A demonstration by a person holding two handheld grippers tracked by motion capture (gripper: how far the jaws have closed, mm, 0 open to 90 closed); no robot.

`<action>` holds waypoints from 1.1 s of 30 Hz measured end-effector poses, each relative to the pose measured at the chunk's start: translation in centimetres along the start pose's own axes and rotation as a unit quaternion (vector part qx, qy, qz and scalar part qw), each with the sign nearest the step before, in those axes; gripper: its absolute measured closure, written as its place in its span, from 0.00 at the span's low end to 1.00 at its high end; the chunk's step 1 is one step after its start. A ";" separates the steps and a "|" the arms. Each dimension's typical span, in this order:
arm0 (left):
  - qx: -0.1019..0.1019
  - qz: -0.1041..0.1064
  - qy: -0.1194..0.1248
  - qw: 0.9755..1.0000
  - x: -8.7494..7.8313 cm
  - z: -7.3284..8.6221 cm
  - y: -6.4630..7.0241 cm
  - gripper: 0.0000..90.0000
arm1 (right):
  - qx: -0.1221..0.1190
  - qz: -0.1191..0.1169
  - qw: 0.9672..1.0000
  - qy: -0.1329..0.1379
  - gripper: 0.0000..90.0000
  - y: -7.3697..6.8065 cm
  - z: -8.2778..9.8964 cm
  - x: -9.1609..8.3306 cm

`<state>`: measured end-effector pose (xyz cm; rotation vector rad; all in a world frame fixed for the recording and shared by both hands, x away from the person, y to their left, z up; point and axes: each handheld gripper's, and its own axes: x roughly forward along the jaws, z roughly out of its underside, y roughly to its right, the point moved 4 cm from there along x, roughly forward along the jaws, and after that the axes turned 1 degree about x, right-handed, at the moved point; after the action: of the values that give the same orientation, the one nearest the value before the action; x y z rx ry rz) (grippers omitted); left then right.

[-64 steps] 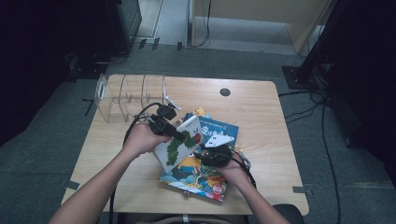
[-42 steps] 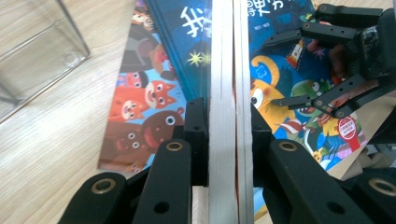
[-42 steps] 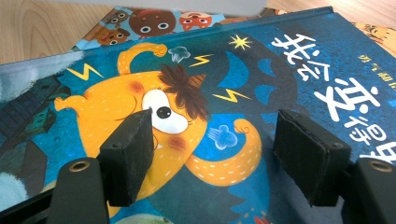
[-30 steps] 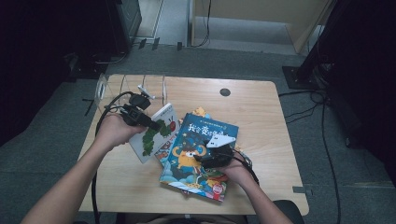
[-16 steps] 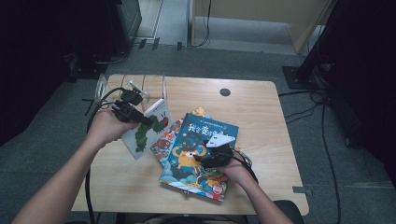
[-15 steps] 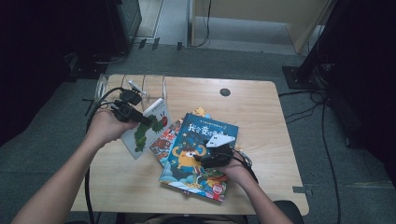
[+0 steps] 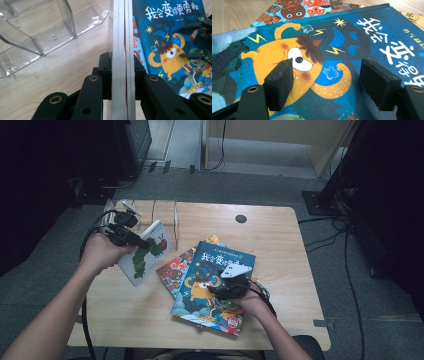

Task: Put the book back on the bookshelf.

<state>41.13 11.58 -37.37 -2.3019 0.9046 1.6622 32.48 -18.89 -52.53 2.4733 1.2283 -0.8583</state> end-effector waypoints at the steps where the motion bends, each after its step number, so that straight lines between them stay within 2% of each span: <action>1: 0.002 -0.001 0.001 1.000 0.0 -0.1 -0.1 0.86 | 0.000 0.000 1.000 0.000 0.31 0.0 0.0 0.0; 12: -0.003 -0.019 0.002 1.000 0.7 -2.1 -0.5 0.86 | 0.003 0.000 1.000 0.002 0.31 0.0 0.1 0.0; 19: -0.018 -0.032 -0.004 0.999 1.6 -3.3 -1.0 0.86 | 0.003 0.000 1.000 0.001 0.31 0.0 0.1 0.0; 29: -0.014 -0.042 -0.007 0.999 1.8 -5.2 -1.2 0.86 | 0.003 0.000 1.000 0.002 0.31 -0.1 0.1 0.0; 33: -0.023 -0.041 -0.004 0.999 1.7 -6.0 -1.5 0.86 | 0.003 0.000 1.000 0.001 0.31 -0.1 0.1 0.0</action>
<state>47.18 9.37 -37.00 -2.3262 0.7679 1.6753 32.40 -18.90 -52.56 2.4807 1.2281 -0.8604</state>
